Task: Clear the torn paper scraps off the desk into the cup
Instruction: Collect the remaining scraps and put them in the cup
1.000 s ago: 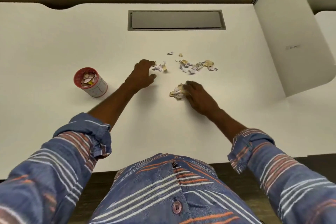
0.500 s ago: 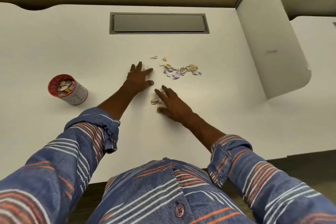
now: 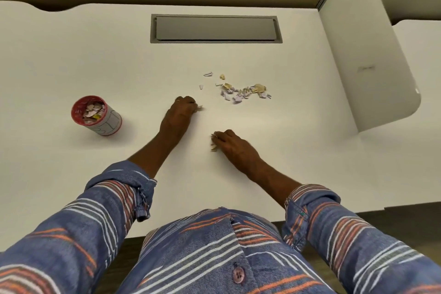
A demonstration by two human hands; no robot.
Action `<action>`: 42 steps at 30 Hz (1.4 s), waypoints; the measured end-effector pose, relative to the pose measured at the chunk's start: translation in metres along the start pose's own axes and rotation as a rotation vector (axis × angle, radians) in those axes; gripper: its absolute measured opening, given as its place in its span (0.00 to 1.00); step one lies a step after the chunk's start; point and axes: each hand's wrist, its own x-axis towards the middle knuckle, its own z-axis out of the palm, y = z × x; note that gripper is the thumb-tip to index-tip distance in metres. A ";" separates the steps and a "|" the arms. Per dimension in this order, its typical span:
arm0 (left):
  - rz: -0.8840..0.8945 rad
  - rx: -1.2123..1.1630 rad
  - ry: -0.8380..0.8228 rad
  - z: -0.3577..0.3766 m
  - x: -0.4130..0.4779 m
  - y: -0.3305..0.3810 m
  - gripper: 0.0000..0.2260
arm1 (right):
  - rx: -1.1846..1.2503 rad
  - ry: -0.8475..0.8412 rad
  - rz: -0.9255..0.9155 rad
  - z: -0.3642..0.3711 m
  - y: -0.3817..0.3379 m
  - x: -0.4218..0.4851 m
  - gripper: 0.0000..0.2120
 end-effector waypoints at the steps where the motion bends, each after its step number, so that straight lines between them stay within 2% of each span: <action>1: 0.000 -0.016 0.011 -0.003 -0.002 0.001 0.10 | 0.006 0.018 0.006 0.000 0.000 0.000 0.20; 5: -0.050 -0.137 0.078 -0.016 -0.011 0.004 0.06 | 0.110 0.092 0.124 0.005 -0.002 0.003 0.15; 7: -0.141 -0.220 0.128 -0.026 -0.015 0.008 0.05 | 0.293 0.124 0.294 0.004 -0.003 0.009 0.13; 11: -0.279 -0.424 0.191 -0.048 -0.025 0.008 0.05 | 0.685 0.362 0.565 -0.011 -0.002 0.020 0.09; 13: -0.369 -0.538 0.199 -0.063 -0.032 0.007 0.05 | 0.877 0.358 0.694 -0.015 0.002 0.024 0.08; 16: -0.417 -0.634 0.260 -0.090 -0.044 0.003 0.06 | 1.010 0.330 0.808 -0.015 0.007 0.028 0.07; 21: -0.404 -0.568 0.411 -0.144 -0.066 -0.025 0.05 | 1.153 0.323 0.826 -0.015 0.001 0.031 0.08; 25: -0.473 -0.489 0.432 -0.183 -0.087 -0.067 0.06 | 1.254 0.306 0.829 -0.009 -0.013 0.036 0.07; 29: -0.547 -0.358 0.305 -0.206 -0.102 -0.102 0.08 | 1.303 0.288 0.790 -0.006 -0.032 0.046 0.06; 32: -0.582 -0.148 0.089 -0.209 -0.102 -0.117 0.09 | 1.311 0.282 0.759 -0.010 -0.048 0.058 0.06; 35: -0.618 -0.050 -0.093 -0.209 -0.091 -0.118 0.11 | 1.332 0.263 0.705 -0.018 -0.066 0.069 0.05; 38: -0.631 -0.044 -0.148 -0.209 -0.080 -0.114 0.11 | 1.292 0.230 0.619 -0.031 -0.085 0.079 0.05; 42: -0.560 -0.043 -0.185 -0.212 -0.075 -0.116 0.13 | 1.284 0.213 0.527 -0.049 -0.113 0.101 0.05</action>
